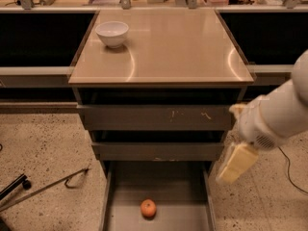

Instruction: Pick orange from bottom drawer and place on counter

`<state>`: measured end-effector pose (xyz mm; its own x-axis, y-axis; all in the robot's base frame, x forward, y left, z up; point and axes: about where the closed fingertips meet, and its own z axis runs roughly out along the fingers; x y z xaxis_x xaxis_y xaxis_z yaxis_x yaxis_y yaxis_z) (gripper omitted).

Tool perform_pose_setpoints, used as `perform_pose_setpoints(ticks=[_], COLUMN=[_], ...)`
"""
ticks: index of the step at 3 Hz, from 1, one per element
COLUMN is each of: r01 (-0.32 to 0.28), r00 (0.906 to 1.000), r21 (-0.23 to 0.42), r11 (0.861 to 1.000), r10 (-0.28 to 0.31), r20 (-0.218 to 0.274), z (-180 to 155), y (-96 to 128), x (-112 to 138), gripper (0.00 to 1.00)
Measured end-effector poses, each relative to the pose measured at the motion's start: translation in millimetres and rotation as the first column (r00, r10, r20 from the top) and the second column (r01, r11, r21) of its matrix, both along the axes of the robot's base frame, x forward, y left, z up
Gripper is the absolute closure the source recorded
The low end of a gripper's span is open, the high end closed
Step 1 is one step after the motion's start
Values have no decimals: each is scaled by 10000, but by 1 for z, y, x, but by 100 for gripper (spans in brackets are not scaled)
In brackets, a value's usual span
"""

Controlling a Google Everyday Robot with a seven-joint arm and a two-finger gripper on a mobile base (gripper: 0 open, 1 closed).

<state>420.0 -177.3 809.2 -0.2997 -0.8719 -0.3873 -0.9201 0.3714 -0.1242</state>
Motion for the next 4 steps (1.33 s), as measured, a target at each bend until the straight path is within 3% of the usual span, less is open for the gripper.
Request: perform_pose_setpoints(ticks=[1,2,3,4], r01=[666,666,664,625], r00=[9952,9951,9923,9864], r21=[223,224,417,640], r11=[9975,9975,9969,9960], r10=[-648,-647,-616,-518], r20=[-738,-741,-1073,-1561], z=[-116,-117,-149,-218], y=[21,21,27,41], x=[-21,-21,-24,-27], gripper=[0,0,0,0])
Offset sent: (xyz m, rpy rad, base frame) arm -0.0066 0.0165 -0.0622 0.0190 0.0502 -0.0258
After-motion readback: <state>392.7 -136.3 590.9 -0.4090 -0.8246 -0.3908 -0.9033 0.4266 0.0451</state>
